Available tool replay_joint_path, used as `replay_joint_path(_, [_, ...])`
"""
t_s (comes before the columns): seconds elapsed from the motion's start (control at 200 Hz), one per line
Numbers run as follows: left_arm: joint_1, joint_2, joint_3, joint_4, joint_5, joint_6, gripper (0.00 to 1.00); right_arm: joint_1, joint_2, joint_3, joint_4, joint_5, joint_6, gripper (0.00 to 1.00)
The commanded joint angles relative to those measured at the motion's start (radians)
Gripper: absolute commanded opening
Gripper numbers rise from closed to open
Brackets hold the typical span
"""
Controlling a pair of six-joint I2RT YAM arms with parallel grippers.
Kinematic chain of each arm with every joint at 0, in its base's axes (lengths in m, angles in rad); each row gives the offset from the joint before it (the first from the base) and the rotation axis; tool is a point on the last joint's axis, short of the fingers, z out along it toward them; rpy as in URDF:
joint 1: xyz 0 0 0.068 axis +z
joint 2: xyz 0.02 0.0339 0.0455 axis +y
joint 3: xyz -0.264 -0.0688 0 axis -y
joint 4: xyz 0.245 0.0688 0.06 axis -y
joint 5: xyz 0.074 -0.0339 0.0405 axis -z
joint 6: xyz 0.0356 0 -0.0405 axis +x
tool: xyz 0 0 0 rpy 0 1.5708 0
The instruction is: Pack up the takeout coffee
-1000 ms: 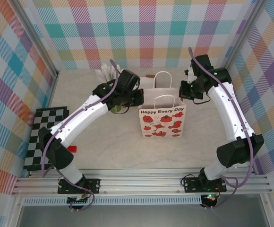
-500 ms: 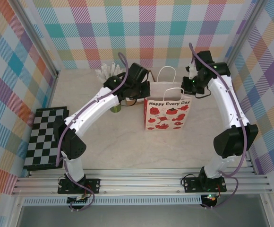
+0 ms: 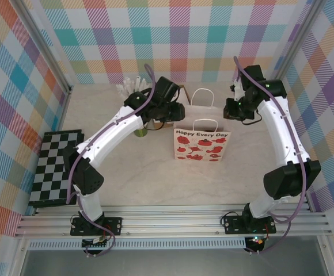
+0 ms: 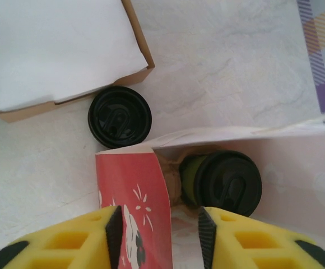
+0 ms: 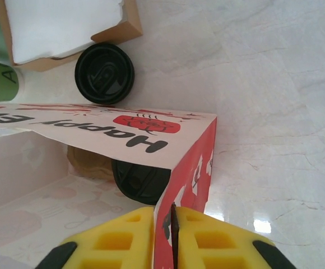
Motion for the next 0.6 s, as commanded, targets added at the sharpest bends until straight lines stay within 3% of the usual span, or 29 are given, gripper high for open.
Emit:
replay_joint_path(0.0, [0.036,-0.125,-0.002,-0.033,-0.011,0.047,0.61,-0.001,-0.021,0.043,-0.012,0.011,0.014,0.3])
replay_joint_path(0.095, [0.091,-0.19,-0.011,-0.048,-0.049,0.079,0.75,-0.001,-0.046,0.077,0.006,0.003,0.036,0.47])
replay_joint_path(0.2, [0.179,-0.228,-0.02,-0.081,-0.132,0.105,0.82,-0.001,-0.096,0.093,0.05,0.045,0.065,0.7])
replay_joint_path(0.285, [0.262,-0.232,-0.023,-0.103,-0.223,0.09,0.87,-0.001,-0.164,0.058,0.126,0.103,0.082,0.99])
replay_joint_path(0.455, [0.404,-0.222,-0.068,-0.026,-0.281,0.045,0.88,-0.002,-0.285,-0.034,0.222,0.212,0.112,1.0])
replay_joint_path(0.595, [0.474,-0.162,-0.072,0.046,-0.176,0.067,0.78,-0.001,-0.371,-0.106,0.263,0.232,0.104,1.0])
